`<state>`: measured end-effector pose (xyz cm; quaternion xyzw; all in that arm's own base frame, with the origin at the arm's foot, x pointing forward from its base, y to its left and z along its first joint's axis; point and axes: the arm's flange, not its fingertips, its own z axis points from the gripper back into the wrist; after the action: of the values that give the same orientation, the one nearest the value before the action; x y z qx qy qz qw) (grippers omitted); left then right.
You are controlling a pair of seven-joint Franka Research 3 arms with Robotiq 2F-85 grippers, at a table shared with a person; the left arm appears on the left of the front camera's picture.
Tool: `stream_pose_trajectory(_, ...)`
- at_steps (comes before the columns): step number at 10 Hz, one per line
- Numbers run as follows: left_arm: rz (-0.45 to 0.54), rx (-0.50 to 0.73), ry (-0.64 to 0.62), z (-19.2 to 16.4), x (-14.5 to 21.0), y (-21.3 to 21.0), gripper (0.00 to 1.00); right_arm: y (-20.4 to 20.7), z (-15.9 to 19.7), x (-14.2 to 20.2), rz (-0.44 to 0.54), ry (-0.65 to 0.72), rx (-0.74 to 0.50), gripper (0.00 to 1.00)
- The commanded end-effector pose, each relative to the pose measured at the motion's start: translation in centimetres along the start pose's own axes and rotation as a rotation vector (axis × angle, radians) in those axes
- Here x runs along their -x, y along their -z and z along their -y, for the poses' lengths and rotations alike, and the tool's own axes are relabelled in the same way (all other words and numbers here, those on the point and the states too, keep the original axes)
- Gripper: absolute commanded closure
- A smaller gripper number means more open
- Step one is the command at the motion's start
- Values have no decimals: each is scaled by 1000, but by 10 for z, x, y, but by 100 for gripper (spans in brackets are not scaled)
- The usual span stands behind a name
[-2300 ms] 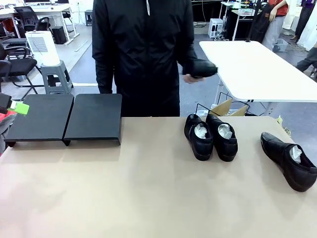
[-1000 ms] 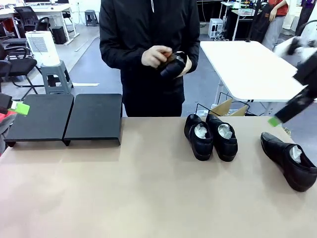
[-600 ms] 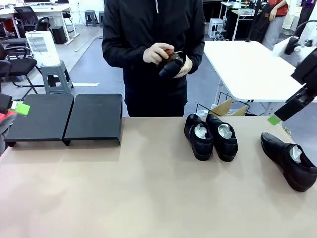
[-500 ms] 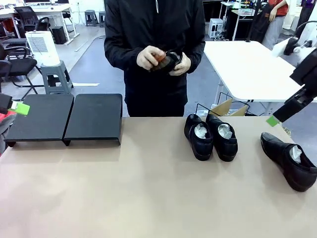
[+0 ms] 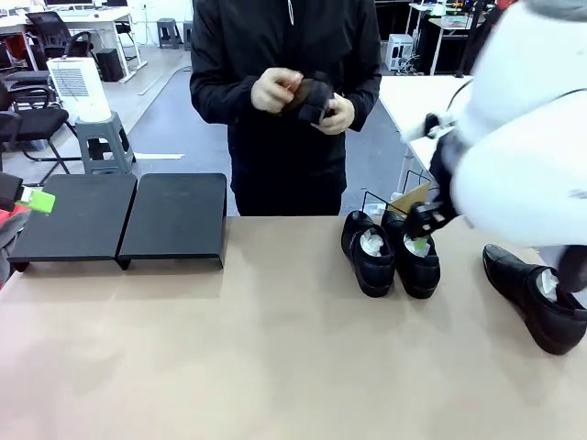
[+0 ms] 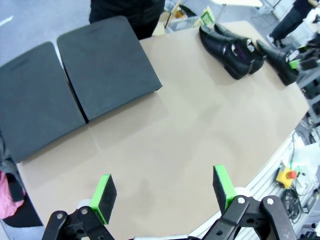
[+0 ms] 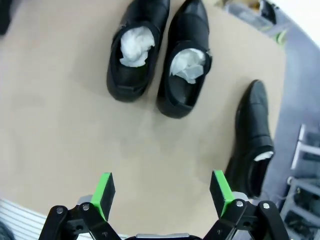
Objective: Organize the shoes by placing them on the stand.
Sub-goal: Pick up one Shoe and place it in the middle of the table.
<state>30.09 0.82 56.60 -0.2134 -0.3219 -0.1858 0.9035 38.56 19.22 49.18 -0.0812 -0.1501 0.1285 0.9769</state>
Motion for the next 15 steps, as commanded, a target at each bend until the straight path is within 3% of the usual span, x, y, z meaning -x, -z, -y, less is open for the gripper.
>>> stream_pose_trajectory(1, 11, 16, 8, -1, 0, 1, 0, 27, -14, -39, -45, 109, 10, 0)
stream_pose_trajectory(4, 11, 16, 8, -1, 0, 1, 0, 52, -5, -48, -62, 278, -144, 0)
stream_pose_trajectory(5, 11, 16, 8, -1, 0, 1, 0, 55, 0, -48, -44, 288, -167, 9)
stream_pose_trajectory(7, 11, 16, 8, -1, 0, 1, 0, 57, 5, -49, -54, 313, -172, 47)
stream_pose_trajectory(13, 11, 16, 8, -1, 0, 1, 0, 58, 7, -54, -71, 303, -161, 50)
stream_pose_trajectory(15, 11, 16, 8, -1, 0, 1, 0, 100, 7, -86, -169, 335, -194, 50)
